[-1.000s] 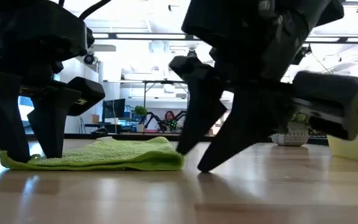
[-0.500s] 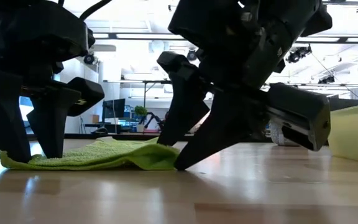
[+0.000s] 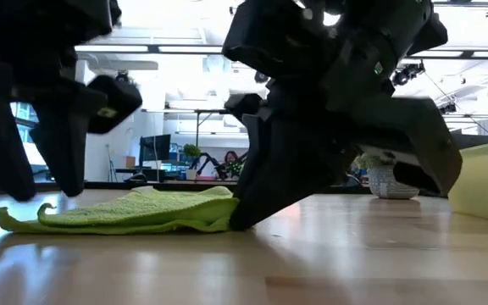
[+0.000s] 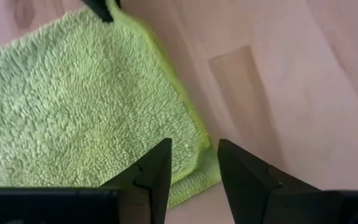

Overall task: Roll microfiber towels into tight, uniform cylinder then place into a basket
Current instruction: Roll the green microfiber cloth

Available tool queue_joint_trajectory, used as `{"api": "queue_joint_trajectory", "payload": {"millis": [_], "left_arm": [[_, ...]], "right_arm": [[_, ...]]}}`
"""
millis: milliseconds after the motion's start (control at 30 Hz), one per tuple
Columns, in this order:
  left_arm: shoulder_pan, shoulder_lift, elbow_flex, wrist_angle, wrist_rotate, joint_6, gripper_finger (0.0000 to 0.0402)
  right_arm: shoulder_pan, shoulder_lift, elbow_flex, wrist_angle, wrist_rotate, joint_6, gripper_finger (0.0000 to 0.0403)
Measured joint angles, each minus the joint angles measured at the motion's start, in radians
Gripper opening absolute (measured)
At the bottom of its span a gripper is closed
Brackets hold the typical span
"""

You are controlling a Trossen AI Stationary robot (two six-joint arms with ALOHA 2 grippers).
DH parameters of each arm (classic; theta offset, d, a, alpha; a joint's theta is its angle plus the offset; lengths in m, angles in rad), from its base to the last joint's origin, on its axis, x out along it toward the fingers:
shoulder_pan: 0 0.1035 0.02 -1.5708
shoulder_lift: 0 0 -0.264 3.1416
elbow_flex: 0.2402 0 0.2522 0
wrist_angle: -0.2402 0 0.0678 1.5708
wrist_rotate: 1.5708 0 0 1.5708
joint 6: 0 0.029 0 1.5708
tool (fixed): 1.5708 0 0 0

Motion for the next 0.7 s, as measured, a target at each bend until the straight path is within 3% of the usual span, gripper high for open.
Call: {"api": "queue_joint_trajectory", "payload": {"millis": [233, 500, 700], "left_arm": [[-0.067, 0.000, 0.108, -0.150, -0.059, 0.000, 0.0122], [-0.143, -0.002, 0.162, -0.176, -0.171, -0.009, 0.0122], [-0.165, -0.002, 0.162, -0.201, -0.270, -0.097, 0.0122]], "right_arm": [[-0.046, -0.029, -0.005, 0.005, -0.127, 0.214, 0.0002], [-0.146, -0.064, -0.005, 0.035, -0.300, 0.533, 0.0001], [-0.200, -0.065, -0.004, 0.014, -0.301, 0.719, 0.0000]]}}
